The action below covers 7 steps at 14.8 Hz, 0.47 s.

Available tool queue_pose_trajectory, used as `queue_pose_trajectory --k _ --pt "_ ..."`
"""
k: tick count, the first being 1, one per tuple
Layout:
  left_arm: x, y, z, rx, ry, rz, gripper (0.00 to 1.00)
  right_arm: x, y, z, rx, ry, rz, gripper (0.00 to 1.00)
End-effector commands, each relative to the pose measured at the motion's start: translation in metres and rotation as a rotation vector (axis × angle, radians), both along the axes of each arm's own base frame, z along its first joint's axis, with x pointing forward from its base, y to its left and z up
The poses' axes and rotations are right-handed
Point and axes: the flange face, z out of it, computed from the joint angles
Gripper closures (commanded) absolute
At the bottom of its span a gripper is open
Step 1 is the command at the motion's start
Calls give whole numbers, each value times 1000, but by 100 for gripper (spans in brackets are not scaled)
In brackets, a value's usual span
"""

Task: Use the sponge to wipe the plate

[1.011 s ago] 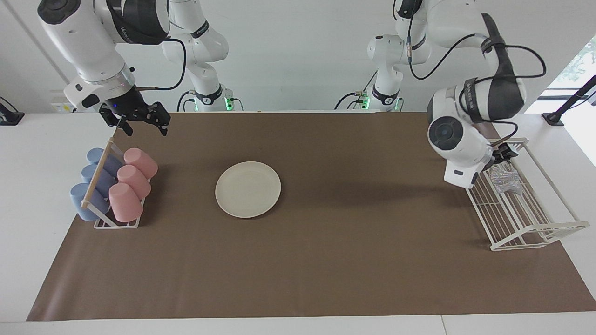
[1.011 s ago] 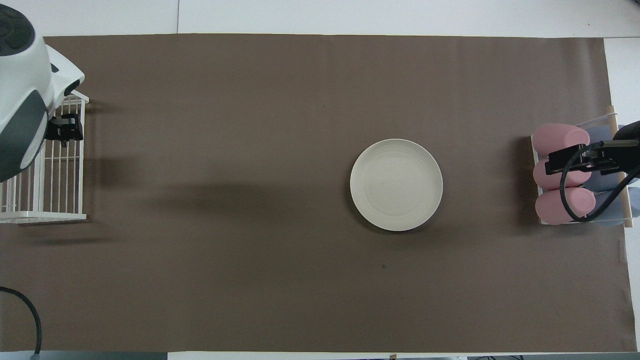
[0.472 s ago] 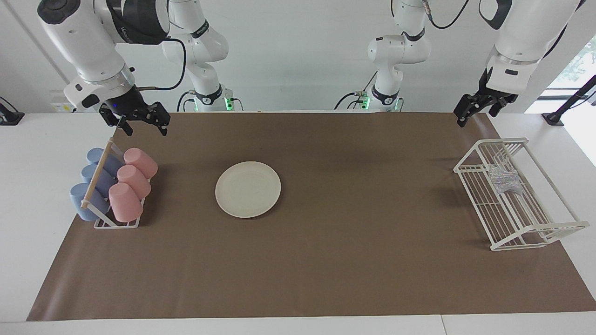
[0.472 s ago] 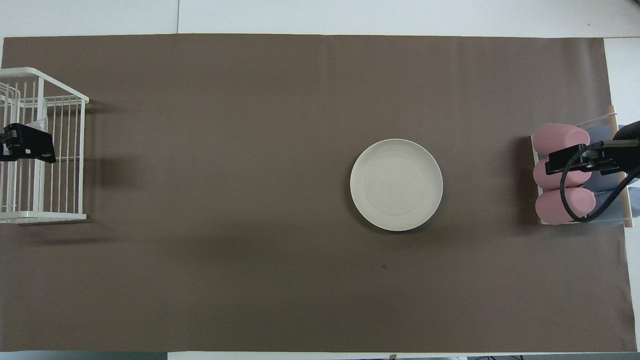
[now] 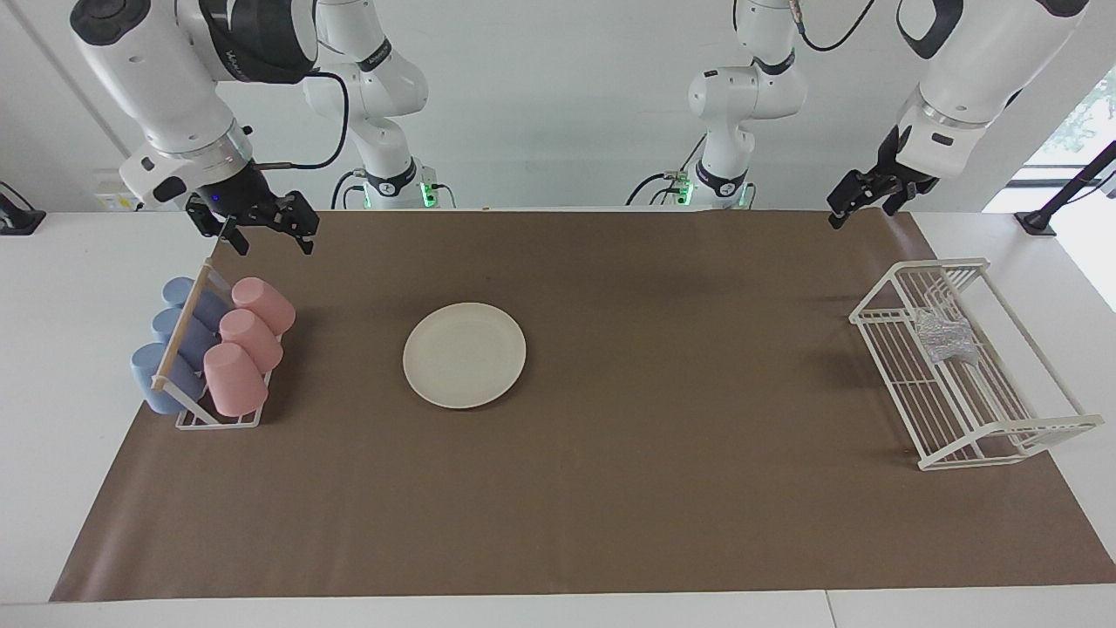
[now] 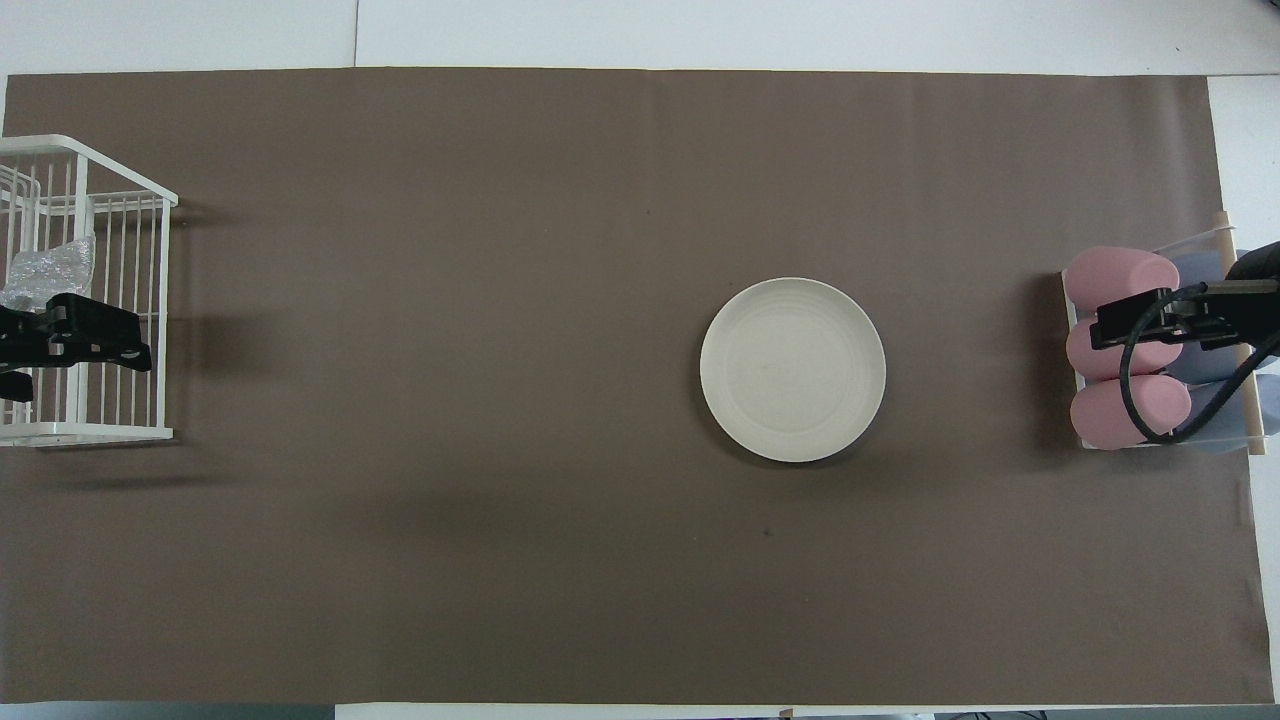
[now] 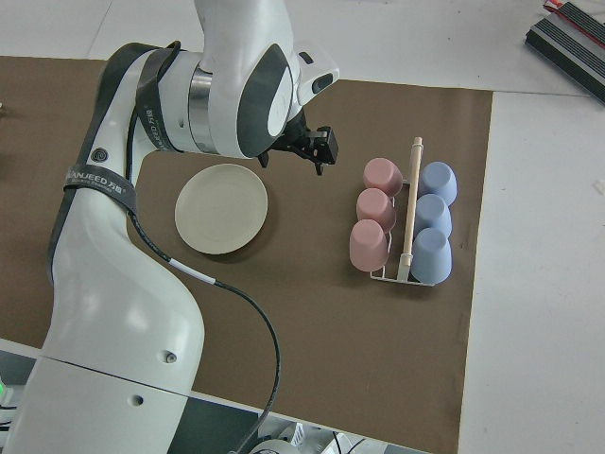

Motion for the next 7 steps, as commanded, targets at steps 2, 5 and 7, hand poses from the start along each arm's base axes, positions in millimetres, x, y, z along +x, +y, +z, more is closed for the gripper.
queue_pose_trajectory --k 2,5,7 --pt "11 2 -8 -24 -37 -3 0 1 -2 1 -19 -7 -13 0" --pt "14 -1 -21 -37 -57 -16 0 1 -2 1 -19 -7 -15 0" --pt "21 -7 -17 -43 -73 -23 0 1 -2 2 -19 -8 -15 0"
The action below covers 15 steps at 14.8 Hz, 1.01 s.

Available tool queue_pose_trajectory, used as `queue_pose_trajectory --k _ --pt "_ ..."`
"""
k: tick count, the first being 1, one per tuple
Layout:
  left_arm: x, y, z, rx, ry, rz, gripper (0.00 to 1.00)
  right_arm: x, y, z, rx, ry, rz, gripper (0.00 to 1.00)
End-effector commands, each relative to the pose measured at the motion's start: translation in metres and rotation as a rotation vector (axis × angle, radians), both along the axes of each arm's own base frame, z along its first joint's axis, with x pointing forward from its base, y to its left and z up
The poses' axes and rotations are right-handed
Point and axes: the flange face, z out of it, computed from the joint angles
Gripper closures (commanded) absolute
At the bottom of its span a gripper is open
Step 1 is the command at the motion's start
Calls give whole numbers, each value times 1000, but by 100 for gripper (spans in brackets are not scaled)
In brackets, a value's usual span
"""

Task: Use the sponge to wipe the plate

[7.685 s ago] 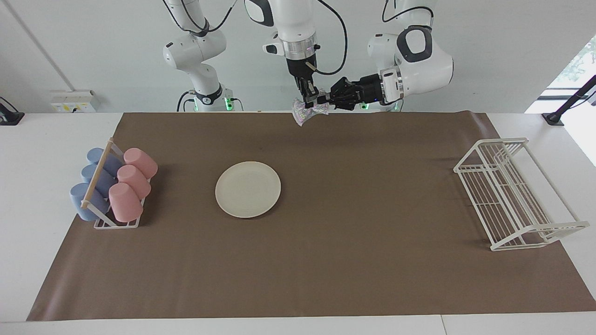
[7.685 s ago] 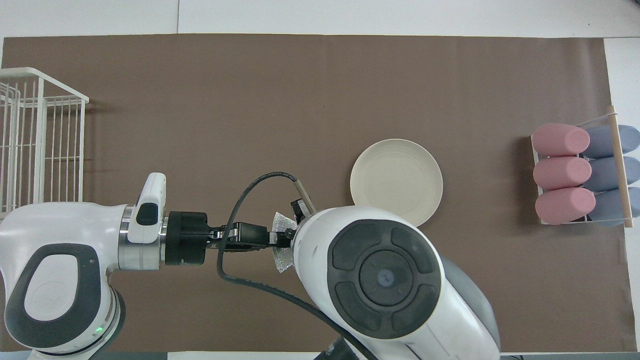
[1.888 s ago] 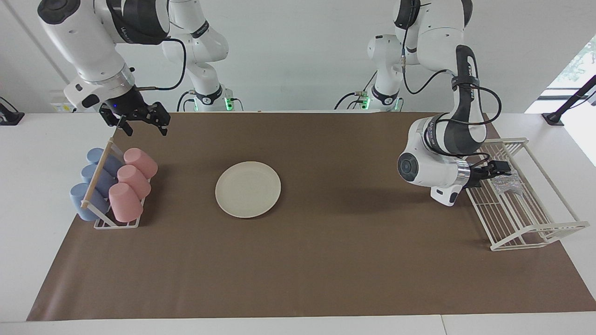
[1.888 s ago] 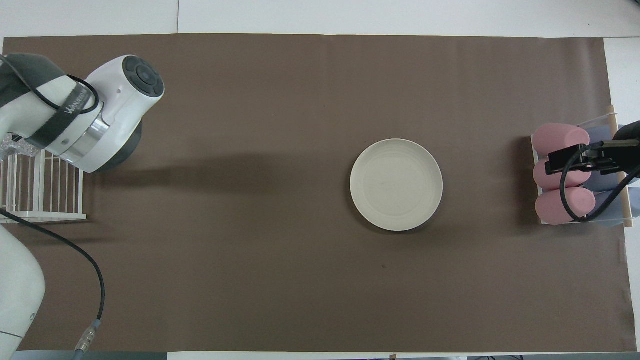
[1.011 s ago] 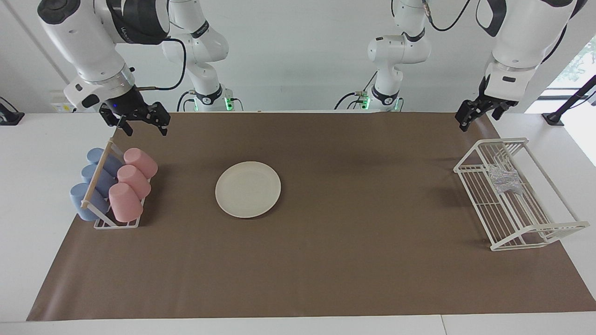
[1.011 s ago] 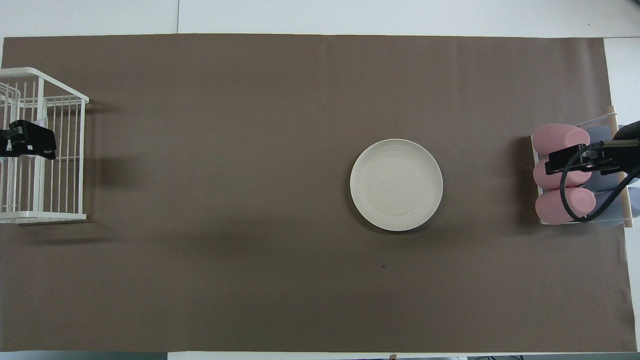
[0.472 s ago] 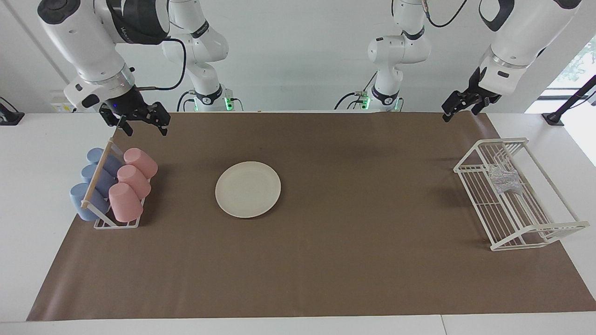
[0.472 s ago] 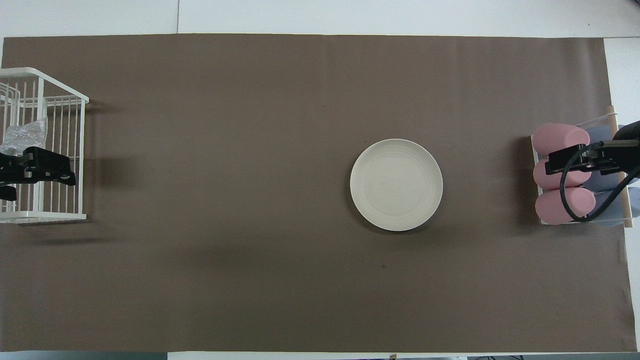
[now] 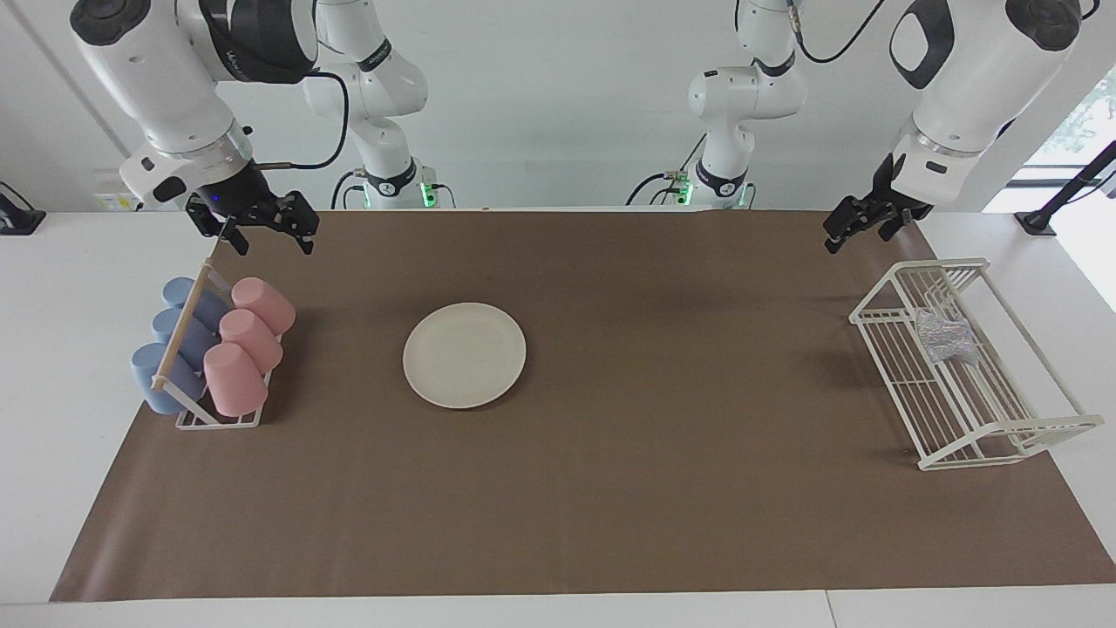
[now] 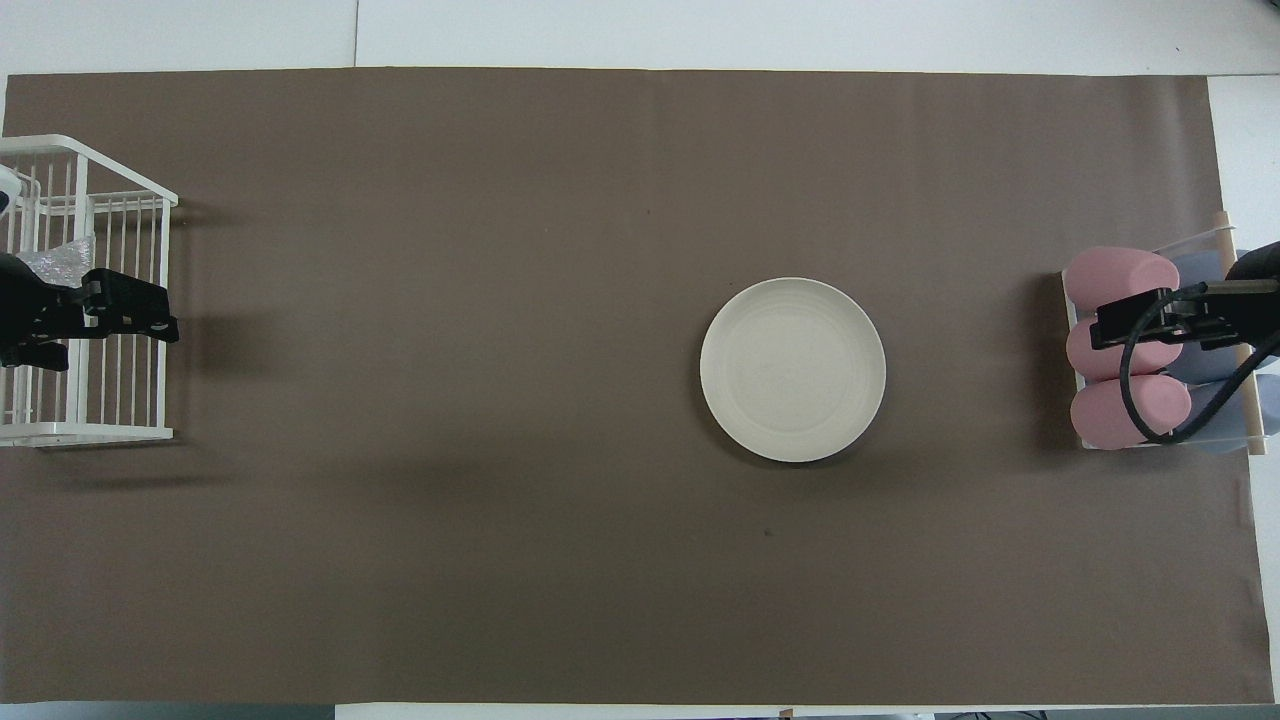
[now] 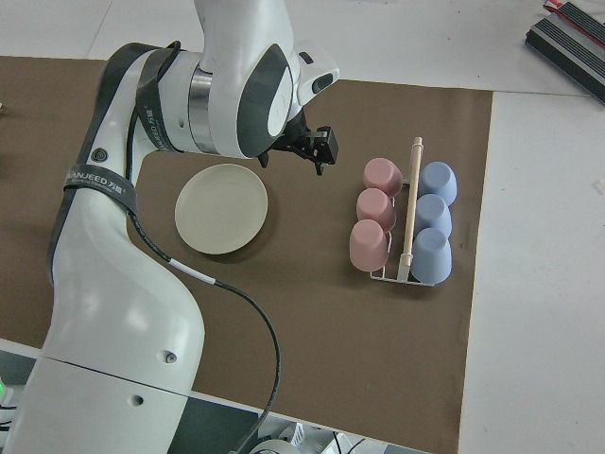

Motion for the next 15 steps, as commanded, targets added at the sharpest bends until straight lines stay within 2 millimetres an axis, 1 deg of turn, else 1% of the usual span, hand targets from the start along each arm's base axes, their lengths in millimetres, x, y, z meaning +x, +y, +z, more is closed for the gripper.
queue_pose_trajectory --k 1,3,4,5,6,9,15 --pt "8 -6 11 -21 -25 -20 0 1 -2 1 -19 -7 -15 0" --pt "-1 -9 22 -18 31 -29 0 1 0 1 -19 -7 -12 0" --pt "-5 -10 20 -18 51 -33 0 1 -1 2 -19 -8 -13 0" --pt "-9 -11 14 -20 67 -34 0 2 -1 1 -19 -8 -13 0" --pt "-15 -11 3 -17 92 -35 0 2 -1 1 -19 -8 -13 0" --pt "-14 -15 2 -26 89 -38 0 2 0 1 -19 -8 -12 0" --pt "-13 -6 9 -38 72 -24 0 2 -1 2 -23 -9 -37 0"
